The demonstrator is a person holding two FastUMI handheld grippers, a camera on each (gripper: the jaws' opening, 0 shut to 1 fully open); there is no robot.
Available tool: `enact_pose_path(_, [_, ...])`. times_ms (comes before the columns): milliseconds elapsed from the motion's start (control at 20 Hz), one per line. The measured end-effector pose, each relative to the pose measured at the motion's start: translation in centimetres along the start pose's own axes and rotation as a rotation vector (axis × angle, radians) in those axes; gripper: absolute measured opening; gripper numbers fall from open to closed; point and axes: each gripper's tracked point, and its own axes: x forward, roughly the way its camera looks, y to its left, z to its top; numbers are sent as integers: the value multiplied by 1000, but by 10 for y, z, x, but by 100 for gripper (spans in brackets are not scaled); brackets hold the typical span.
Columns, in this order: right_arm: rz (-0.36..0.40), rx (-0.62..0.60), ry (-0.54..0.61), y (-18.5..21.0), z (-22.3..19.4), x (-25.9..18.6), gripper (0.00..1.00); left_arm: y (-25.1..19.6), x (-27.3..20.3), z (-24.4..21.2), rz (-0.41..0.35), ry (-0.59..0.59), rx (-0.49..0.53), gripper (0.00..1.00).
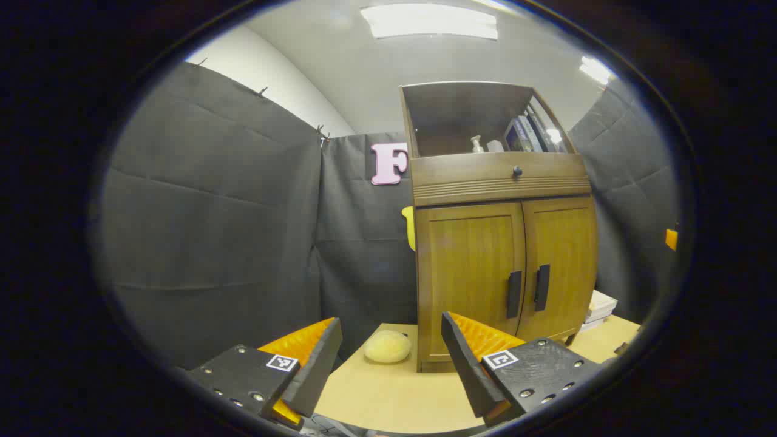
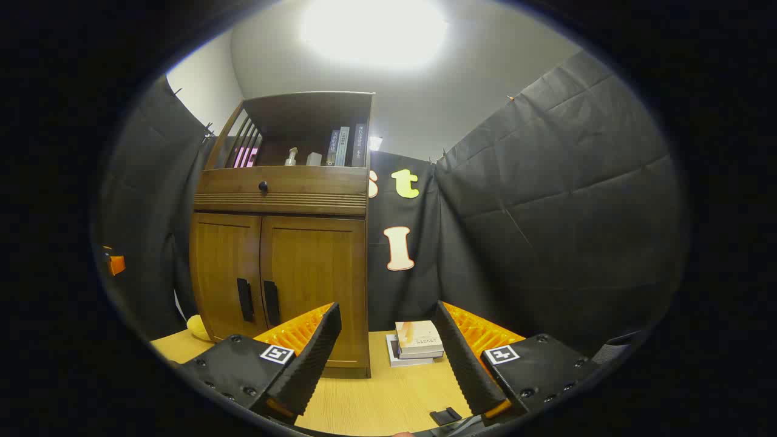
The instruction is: Open the right door of the double-door shoe cabinet with the right hand, and open the left door with the left hand.
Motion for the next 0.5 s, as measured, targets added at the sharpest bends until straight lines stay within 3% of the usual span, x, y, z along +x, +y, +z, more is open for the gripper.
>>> enact_pose_path(500, [3,0,-6,8,2,11,96,-2,3,-4,0,3,-1,96])
